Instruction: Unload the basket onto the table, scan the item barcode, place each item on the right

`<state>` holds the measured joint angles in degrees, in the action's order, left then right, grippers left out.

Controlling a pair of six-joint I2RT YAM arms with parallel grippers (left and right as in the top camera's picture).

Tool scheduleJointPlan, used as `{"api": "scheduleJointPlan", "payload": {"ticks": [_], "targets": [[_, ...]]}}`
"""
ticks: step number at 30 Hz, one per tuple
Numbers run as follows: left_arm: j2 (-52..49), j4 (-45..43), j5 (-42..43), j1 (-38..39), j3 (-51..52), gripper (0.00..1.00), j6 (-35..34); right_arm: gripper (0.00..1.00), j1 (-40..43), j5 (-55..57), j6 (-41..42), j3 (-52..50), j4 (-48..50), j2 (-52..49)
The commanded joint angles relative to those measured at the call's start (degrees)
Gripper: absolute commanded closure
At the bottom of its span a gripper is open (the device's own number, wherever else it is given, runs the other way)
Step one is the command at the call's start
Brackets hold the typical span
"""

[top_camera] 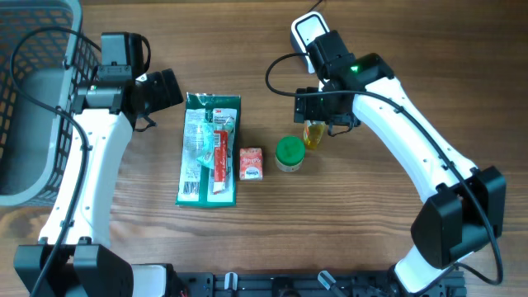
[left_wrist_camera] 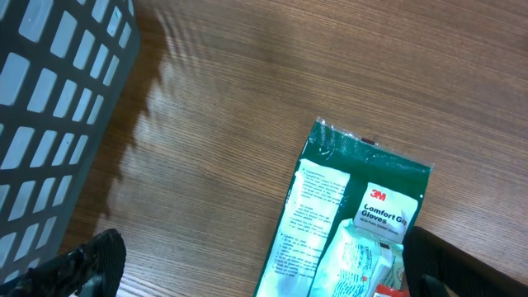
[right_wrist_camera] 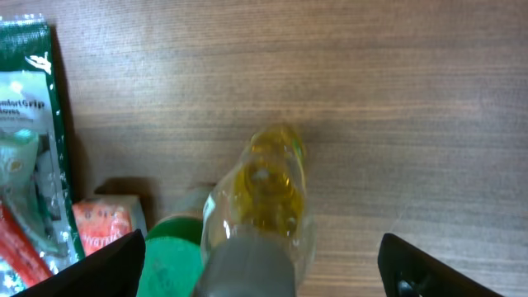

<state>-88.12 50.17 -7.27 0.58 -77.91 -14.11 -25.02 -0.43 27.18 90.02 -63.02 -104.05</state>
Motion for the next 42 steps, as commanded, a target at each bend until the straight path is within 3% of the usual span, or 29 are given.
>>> {"api": "scheduleJointPlan", "payload": {"ticks": [1,10,16,29,42], "targets": [[-0.17,0.02,-0.31,-0.33,-0.31,0.00,-0.50,0.08,-0.02,-1.81,0.33,1.90,-1.05,-0.66],[-0.17,0.02,-0.31,-0.33,-0.31,0.00,-0.50,0.10,-0.04,-1.79,-0.96,1.90,-1.77,-6.43],[-0.17,0.02,-0.31,-0.33,-0.31,0.00,-0.50,0.27,-0.07,-0.85,-1.70,1.90,-0.87,-7.61],[-0.17,0.04,-0.31,-0.33,-0.31,0.00,-0.50,0.27,-0.09,-0.66,-3.45,6.05,-2.95,-7.43],[-0.17,0.02,-0.31,-0.33,-0.31,0.00,-0.50,0.30,-0.09,-0.68,-3.19,3.91,-3.69,-7.50]]}}
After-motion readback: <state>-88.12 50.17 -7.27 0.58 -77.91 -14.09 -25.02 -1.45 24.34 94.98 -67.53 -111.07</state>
